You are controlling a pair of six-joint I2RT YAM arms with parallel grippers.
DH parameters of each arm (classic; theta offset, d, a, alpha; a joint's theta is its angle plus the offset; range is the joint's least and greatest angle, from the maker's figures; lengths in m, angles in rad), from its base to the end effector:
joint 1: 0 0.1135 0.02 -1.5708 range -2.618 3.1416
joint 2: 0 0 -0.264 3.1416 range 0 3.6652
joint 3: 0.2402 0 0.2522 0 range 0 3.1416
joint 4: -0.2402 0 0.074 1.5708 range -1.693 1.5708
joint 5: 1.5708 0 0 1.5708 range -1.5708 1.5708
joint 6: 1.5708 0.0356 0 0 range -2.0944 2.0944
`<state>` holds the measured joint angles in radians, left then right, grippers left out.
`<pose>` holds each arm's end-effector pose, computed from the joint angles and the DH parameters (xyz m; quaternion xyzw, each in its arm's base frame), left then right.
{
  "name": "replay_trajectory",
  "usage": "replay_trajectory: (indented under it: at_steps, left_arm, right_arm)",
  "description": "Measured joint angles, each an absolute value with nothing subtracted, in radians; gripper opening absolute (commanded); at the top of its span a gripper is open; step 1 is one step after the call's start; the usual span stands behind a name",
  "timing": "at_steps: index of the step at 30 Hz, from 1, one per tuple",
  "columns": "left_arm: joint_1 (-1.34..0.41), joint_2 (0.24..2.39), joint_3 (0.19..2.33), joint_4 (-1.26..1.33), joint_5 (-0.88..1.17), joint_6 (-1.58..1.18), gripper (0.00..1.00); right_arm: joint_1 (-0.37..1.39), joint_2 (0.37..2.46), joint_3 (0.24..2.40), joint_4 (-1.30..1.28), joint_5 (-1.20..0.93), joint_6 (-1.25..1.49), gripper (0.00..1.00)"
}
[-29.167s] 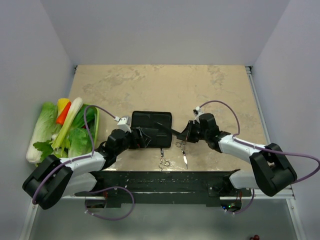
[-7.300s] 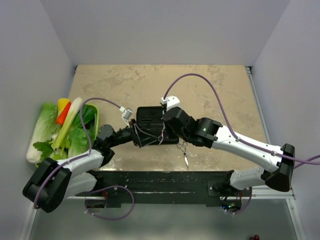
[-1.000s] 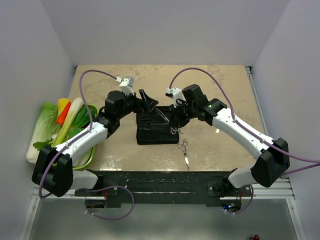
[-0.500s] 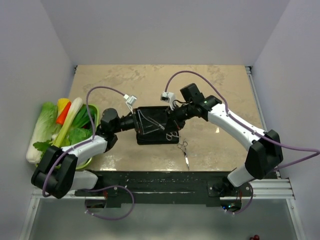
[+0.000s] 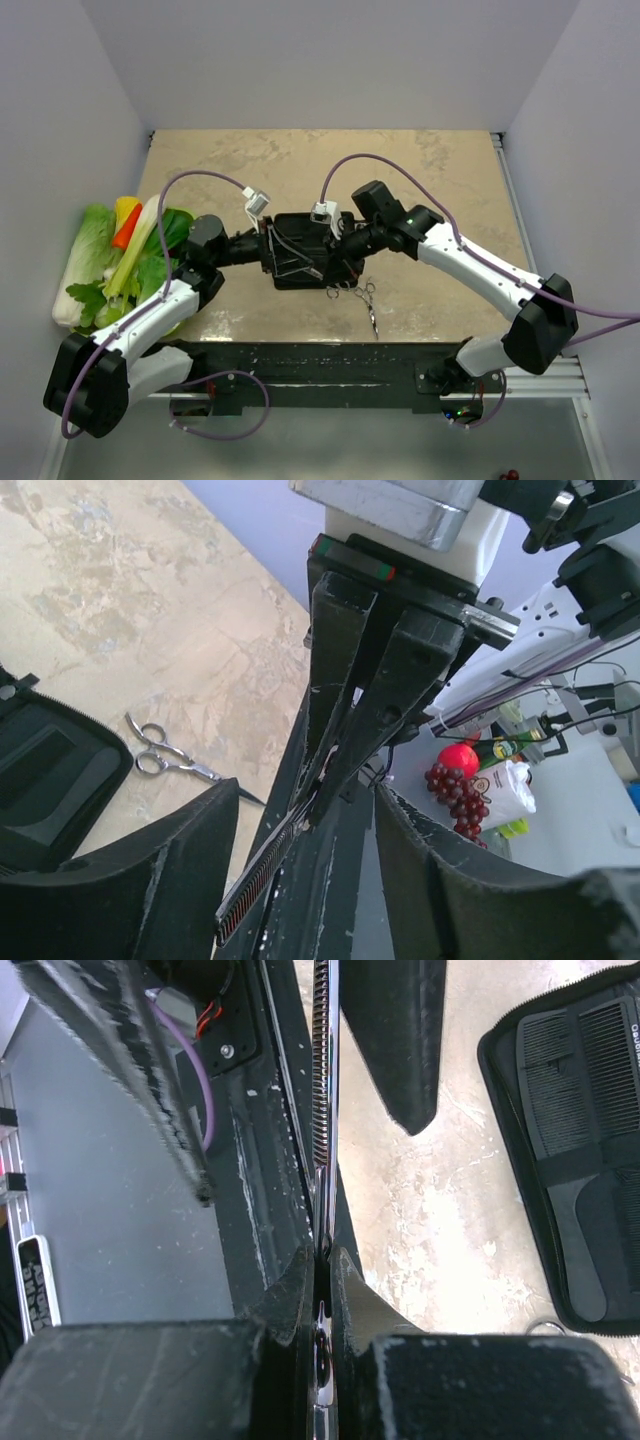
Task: Sort the hair-cutting tools
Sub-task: Pick up the scissors from the center of the board.
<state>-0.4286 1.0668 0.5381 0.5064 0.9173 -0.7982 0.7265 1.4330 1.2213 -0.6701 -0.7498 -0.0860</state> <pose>0.1974 -0.1213 0.2708 0.1865 0.6870 -0.6197 0.3304 0.2077 0.2170 0.3050 -0.4597 0.7557 0.4261 0.1898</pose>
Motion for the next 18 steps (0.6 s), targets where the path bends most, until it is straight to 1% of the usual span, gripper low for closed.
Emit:
replay_trajectory:
  at_steps: [2,8,16,18]
  left_arm:
    - [-0.429,1.067,0.538,0.487,0.925,-0.79,0.48]
    - [-0.428,1.067,0.538,0.439,0.949,-0.753,0.48]
    - [-0.428,1.042,0.539,0.313,0.967,-0.684,0.48]
    - [-0.428,1.029,0.539,0.29,0.967,-0.667,0.44]
  right_arm:
    - [0.73,1.433,1.221,-0.669,-0.744,-0.086,0.0]
    - [0.735,1.431,1.221,-0.673,-0.735,-0.086,0.0]
    - [0.735,1.431,1.221,-0.685,-0.72,-0.087,0.0]
    - [0.736,1.431,1.221,-0.686,-0.721,-0.087,0.0]
